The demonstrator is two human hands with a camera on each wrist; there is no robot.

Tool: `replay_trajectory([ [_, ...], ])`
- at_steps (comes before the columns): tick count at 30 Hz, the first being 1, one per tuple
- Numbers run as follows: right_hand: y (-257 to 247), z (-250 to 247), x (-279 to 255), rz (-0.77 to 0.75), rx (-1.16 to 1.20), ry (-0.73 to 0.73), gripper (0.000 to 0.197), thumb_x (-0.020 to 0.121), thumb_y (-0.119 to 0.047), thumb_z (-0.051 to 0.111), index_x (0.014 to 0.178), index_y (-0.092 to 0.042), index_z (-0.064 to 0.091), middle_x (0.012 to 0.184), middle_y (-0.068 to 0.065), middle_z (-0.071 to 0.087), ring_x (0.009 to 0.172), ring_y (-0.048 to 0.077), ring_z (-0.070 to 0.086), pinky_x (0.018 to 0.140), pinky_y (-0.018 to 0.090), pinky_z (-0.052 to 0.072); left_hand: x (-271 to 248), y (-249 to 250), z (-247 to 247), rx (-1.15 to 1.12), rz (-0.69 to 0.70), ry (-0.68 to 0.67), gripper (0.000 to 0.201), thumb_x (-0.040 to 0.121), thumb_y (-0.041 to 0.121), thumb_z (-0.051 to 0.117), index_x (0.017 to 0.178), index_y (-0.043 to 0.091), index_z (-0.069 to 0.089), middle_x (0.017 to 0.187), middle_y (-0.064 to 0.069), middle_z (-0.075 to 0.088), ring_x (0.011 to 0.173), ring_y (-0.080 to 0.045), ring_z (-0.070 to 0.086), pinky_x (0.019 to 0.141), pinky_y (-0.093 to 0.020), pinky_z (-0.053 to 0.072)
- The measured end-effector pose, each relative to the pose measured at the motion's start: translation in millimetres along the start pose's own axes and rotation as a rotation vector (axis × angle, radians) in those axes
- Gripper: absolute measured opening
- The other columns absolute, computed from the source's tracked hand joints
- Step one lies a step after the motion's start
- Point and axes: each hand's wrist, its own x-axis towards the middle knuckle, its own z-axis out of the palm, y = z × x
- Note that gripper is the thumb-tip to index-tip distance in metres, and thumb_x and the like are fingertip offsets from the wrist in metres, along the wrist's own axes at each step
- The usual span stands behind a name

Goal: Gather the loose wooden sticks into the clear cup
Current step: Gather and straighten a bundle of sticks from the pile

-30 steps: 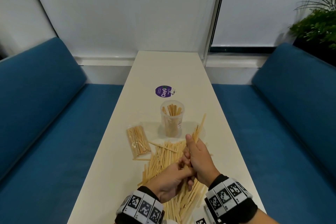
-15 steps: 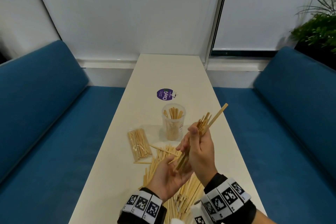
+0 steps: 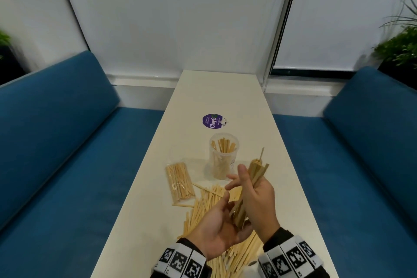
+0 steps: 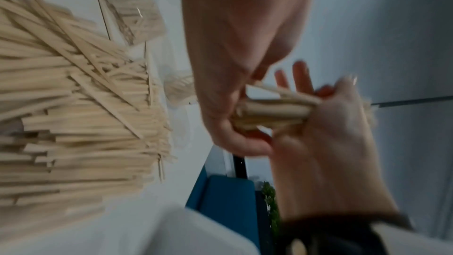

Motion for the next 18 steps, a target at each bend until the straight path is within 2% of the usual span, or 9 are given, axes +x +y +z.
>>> replay_trajectory([
  [2,0,-7,7,0.006,-0.024,0.019,0.051,0.086,-0.045,0.046,0.074,0.000,0.069,0.070,-0.002,0.074,0.081,0.001,0.069,0.069,0.001,0.043,-4,2,-5,0.212,0.047,-0.047,0.048,0.095,0.050,0.034,0.099,0.010,0.061,0.082,-0.008,0.067,0.069,-0.018,0.062,0.063,-0.028,0.052],
  [4,1,-11,8,0.001,-0.058,0.010,0.048,0.088,-0.043,0.046,0.082,0.000,0.067,0.071,-0.002,0.075,0.078,0.001,0.069,0.066,-0.001,0.042,-7,3,-6,0.522,0.114,-0.107,0.038,0.092,0.046,0.042,0.105,0.013,0.057,0.075,-0.002,0.061,0.061,-0.010,0.054,0.055,-0.020,0.044],
  [6,4,-11,6,0.025,-0.080,-0.039,0.038,0.091,-0.035,0.051,0.085,-0.001,0.067,0.071,0.003,0.074,0.074,0.005,0.070,0.064,0.002,0.045,-8,3,-7,0.747,0.154,-0.134,0.026,0.088,0.041,0.052,0.095,0.016,0.052,0.065,0.005,0.050,0.052,-0.005,0.044,0.051,-0.015,0.035],
  [9,5,-11,2,0.069,-0.151,-0.112,0.022,0.082,-0.032,0.066,0.097,-0.016,0.064,0.084,-0.004,0.073,0.086,0.009,0.069,0.070,0.013,0.050,-11,3,-8,0.825,0.166,-0.077,0.020,0.095,0.035,0.046,0.082,0.020,0.044,0.061,0.009,0.041,0.046,-0.002,0.035,0.048,-0.015,0.030],
  [10,4,-13,1,0.067,-0.160,-0.097,0.038,0.076,-0.032,0.072,0.110,-0.021,0.057,0.096,-0.009,0.069,0.094,0.007,0.066,0.076,0.015,0.050,-12,1,-10,0.831,0.168,-0.076,0.020,0.096,0.035,0.044,0.082,0.021,0.044,0.061,0.009,0.041,0.046,-0.002,0.035,0.049,-0.015,0.030],
  [12,-1,-19,5,-0.018,-0.207,-0.002,0.088,0.066,-0.033,0.080,0.137,-0.030,0.027,0.125,-0.015,0.049,0.110,0.000,0.053,0.090,0.020,0.044,-12,-2,-17,0.896,0.170,-0.082,0.019,0.095,0.041,0.044,0.084,0.025,0.046,0.064,0.009,0.043,0.050,-0.003,0.037,0.051,-0.017,0.032],
  [14,-7,-26,13,-0.149,-0.291,0.039,0.107,0.065,-0.032,0.081,0.145,-0.032,0.009,0.136,-0.017,0.033,0.118,-0.005,0.041,0.095,0.015,0.036,-12,-3,-20,0.975,0.183,-0.088,0.020,0.093,0.045,0.045,0.084,0.027,0.046,0.066,0.010,0.043,0.053,-0.003,0.038,0.054,-0.017,0.034],
  [16,-11,-30,18,-0.222,-0.431,-0.035,0.089,0.072,-0.032,0.077,0.143,-0.028,0.022,0.130,-0.019,0.041,0.114,-0.010,0.043,0.091,0.008,0.038,-14,-3,-19,1.004,0.191,-0.093,0.022,0.093,0.045,0.044,0.084,0.025,0.046,0.065,0.010,0.042,0.052,-0.002,0.040,0.054,-0.015,0.035],
  [18,-11,-32,20,-0.265,-0.559,-0.095,0.049,0.079,-0.034,0.069,0.122,-0.030,0.046,0.105,-0.017,0.057,0.095,-0.006,0.055,0.078,0.009,0.047,-14,-2,-18,1.060,0.222,-0.071,0.026,0.093,0.048,0.043,0.081,0.025,0.045,0.064,0.010,0.044,0.052,-0.002,0.043,0.056,-0.017,0.038],
])
